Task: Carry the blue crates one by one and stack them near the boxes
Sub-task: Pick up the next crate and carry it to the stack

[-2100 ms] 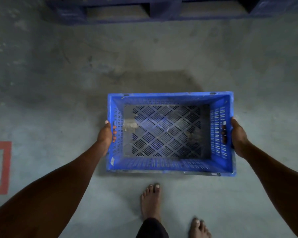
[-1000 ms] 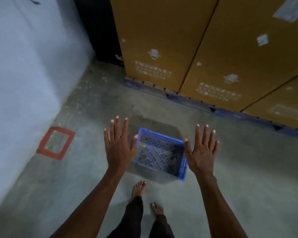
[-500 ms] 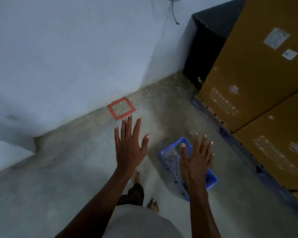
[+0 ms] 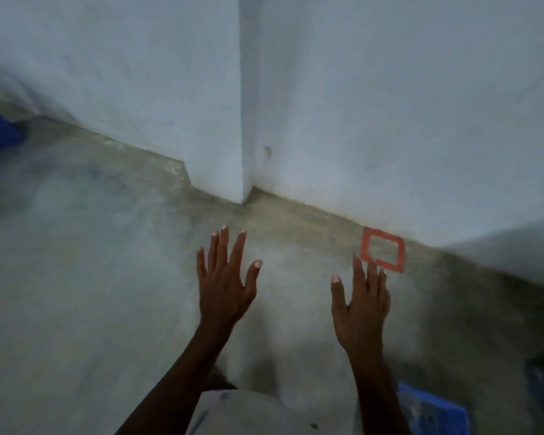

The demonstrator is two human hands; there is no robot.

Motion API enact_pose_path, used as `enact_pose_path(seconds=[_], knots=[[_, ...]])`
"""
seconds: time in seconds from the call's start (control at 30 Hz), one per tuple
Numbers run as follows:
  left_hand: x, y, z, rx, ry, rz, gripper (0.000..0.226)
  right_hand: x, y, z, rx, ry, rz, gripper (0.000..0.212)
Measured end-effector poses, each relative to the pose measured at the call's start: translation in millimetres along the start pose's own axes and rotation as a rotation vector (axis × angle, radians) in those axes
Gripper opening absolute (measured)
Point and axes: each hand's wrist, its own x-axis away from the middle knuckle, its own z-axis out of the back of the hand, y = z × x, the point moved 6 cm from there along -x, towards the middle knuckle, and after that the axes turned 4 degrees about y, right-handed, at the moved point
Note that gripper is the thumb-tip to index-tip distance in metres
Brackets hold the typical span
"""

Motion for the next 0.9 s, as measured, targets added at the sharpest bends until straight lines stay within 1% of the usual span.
enact_pose_path(seconds=[0.17, 0.3, 0.43, 0.6, 0.8, 0.9], knots=[[-46.0, -162.7, 68.4, -0.092, 0.087, 0.197, 0.064, -16.8, -160.4, -132.0, -0.04, -0.206, 0.186, 0.067], [-75.8, -268.1, 124.2, -0.154, 0.168, 0.351, 0.064, -17.7, -281.0, -205.9, -0.094, -0.309, 0.339, 0.069], [-100.9, -348.2, 165.3, -0.189, 0.246, 0.497, 0.064, -28.7, -386.0, -270.8, -0.132, -0.412, 0.493, 0.069], [-143.8, -444.6, 196.1, -0.208, 0.334, 0.662, 0.064, -58.2, -509.8, -357.5, -0.16, -0.481, 0.619, 0.068], [-233.6, -553.1, 224.7, -0.24, 0.39, 0.8, 0.065, -97.2, -661.9, -465.8, -0.205, -0.603, 0.734, 0.067], [-287.4, -599.5, 241.6, -0.253, 0.409, 0.818, 0.065, -120.7, -744.7, -506.6, -0.227, -0.608, 0.827, 0.065]])
